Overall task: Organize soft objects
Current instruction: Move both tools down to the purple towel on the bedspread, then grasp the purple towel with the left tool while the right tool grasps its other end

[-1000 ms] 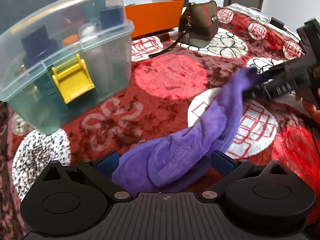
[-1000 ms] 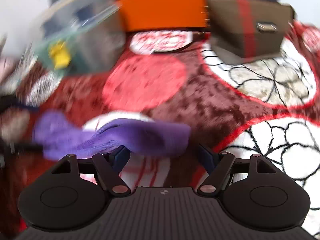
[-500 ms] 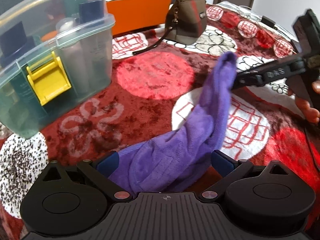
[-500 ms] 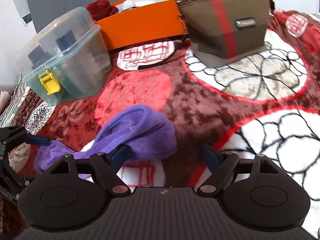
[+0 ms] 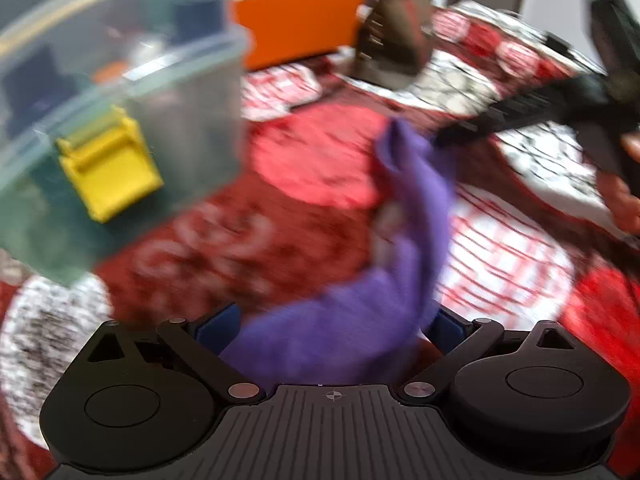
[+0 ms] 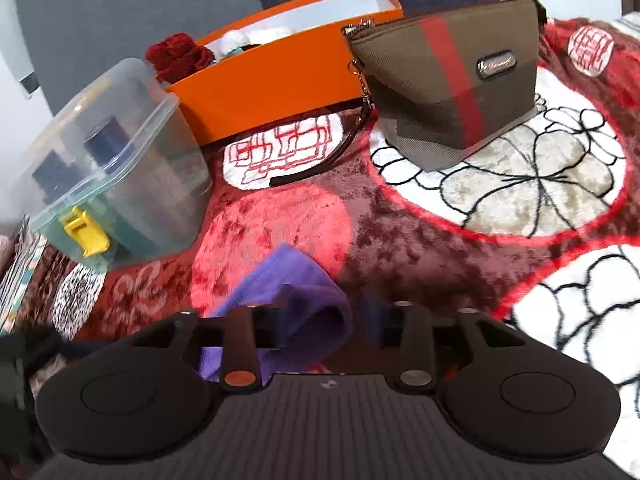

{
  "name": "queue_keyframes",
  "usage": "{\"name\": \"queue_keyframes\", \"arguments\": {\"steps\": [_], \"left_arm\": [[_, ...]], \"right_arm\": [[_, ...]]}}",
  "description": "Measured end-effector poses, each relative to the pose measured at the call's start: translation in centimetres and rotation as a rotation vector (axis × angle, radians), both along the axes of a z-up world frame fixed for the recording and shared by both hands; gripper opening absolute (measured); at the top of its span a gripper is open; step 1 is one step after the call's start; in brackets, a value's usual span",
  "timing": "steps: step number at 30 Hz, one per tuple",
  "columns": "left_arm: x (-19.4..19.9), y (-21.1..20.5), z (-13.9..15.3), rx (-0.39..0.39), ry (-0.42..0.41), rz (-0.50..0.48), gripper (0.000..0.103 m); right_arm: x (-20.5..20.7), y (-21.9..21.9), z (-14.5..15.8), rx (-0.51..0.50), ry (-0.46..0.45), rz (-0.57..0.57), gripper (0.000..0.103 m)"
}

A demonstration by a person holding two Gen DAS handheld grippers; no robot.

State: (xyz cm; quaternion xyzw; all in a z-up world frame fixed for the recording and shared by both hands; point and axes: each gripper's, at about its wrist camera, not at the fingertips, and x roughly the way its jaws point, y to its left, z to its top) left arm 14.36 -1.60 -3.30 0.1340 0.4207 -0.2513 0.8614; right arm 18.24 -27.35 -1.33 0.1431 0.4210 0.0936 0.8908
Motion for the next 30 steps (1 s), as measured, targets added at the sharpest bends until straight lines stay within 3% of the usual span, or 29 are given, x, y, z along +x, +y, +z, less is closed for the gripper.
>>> {"name": "queue_keyframes", "arguments": {"steps": [1,7,10,11,14,18,23,26,30], "left_arm": [[0.6,0.4,0.2,0.000,-0.003,0.021,0.103],[3.4,3.0,2.0,-0.056,-0.048,0.179,0.103],[2.5,3.3,2.8,-0.078,-0.070,0.121,0.103],[2.0,3.2,2.8,-0.071,-0.079,0.094,0.103],[1.0,2.4,2.2,-0.031,-0.078,0.038,0.103],[0.6,1.0,1.2,-0.014,-0.050,-0.016,0.103],[0.2,0.4,1.8,0.000,-0.082,-0.041,0.103],[0.5,-0.2,2.2,0.001,-0.094,-0.081,0.103],[2.7,-1.3,0.9,0.064,-0.079,-0.052,0.103]], "right_arm": [[-0.4,-0.2,0.1,0.001,-0.010,0.010,0.071],[-2.9,1.4,1.2,-0.107,-0.098,0.178,0.086],[-3.5,3.2,1.5,-0.199,-0.168,0.295,0.089],[-3.3,3.7,1.5,-0.226,-0.183,0.337,0.096],[-2.1,4.7,1.6,-0.264,-0.221,0.408,0.098],[0.2,5.4,0.8,-0.291,-0.180,0.498,0.099],[0.8,6.3,0.3,-0.374,-0.181,0.633,0.100],[1.4,6.6,-0.2,-0.410,-0.186,0.639,0.100],[3.9,6.6,-1.1,-0.447,-0.178,0.451,0.099]]}}
